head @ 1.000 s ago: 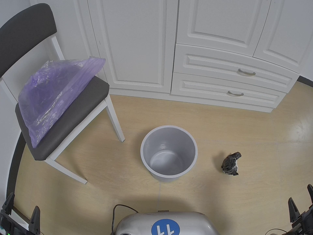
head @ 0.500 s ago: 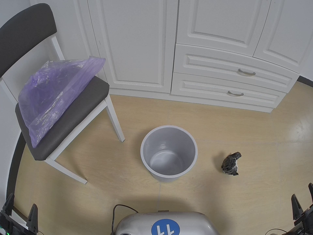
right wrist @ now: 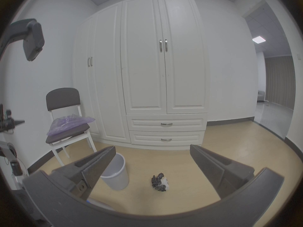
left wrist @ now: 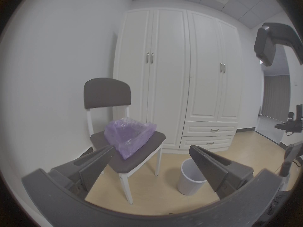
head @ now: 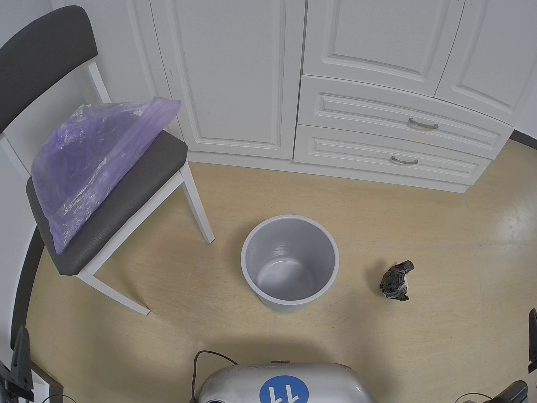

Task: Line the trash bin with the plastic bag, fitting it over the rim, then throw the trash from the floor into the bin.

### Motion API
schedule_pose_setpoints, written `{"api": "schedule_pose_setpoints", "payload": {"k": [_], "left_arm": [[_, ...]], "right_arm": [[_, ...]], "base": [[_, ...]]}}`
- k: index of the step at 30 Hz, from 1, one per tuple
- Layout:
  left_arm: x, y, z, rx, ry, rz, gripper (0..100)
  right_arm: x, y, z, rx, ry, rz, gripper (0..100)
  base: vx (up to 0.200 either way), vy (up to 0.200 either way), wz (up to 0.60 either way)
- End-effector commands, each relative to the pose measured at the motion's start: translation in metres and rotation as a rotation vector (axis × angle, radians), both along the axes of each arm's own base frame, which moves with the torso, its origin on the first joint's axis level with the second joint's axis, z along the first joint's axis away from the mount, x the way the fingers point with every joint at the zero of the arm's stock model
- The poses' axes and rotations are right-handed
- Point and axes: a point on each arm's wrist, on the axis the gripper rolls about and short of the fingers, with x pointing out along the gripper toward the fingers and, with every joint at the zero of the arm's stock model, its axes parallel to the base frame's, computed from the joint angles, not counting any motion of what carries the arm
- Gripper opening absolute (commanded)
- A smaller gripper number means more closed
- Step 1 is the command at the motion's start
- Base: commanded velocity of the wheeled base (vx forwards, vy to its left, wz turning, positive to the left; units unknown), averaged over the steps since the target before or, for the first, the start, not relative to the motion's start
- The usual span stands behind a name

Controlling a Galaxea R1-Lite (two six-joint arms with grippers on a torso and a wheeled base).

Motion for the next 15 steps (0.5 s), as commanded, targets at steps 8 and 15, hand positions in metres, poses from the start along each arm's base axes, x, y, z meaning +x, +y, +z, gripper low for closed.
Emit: {"api": "schedule_pose_setpoints", "payload": {"k": [8, 15], "left_arm": [[0.052, 0.0, 0.072, 0.068, 0.19, 0.027, 100], [0.097, 0.002, 0.074, 0.216, 0.376, 0.168, 100]], "right_arm": [[0.04, 0.002, 0.066, -0.135, 0.15, 0.085, 100], [0.087, 0.003, 0.1, -0.141, 0.238, 0.083, 100]], "base": [[0.0, 0.0, 0.0], [0.0, 0.0, 0.0]]}}
